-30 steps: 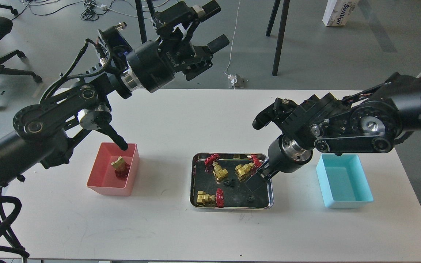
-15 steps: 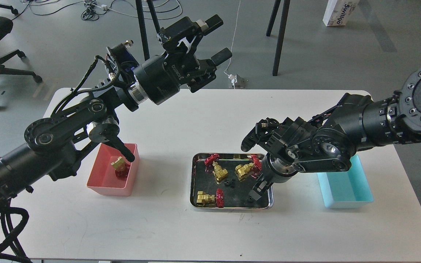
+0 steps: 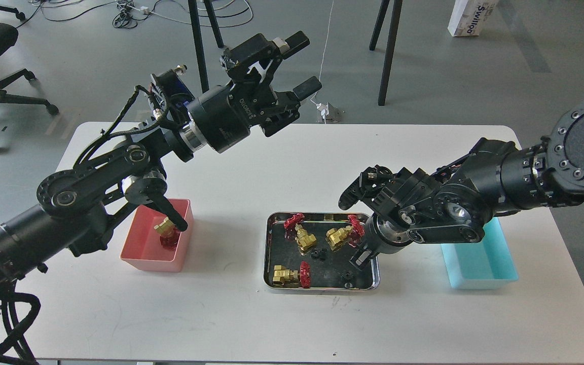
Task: Place valve in pink box and gear in blue box
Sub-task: 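Close the right gripper on the dark gear among the valves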
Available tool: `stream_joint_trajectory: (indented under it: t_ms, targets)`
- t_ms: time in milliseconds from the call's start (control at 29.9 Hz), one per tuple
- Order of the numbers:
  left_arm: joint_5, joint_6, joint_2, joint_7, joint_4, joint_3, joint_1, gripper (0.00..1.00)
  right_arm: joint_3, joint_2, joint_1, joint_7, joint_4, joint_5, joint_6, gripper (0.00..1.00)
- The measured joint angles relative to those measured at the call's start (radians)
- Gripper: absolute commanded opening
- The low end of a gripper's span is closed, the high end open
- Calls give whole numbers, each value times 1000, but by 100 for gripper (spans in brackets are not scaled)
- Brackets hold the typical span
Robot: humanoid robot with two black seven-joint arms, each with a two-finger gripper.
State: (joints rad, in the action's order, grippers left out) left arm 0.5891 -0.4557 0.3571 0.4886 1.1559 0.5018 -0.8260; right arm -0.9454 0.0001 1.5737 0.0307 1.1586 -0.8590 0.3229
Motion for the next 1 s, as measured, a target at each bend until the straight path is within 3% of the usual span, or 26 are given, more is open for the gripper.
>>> stream_joint_trajectory:
  t_ms: [1002]
  targets:
    - [0,-1,0,0,-8,2,29,86,32,0,-71,14,-10,63,-40,52]
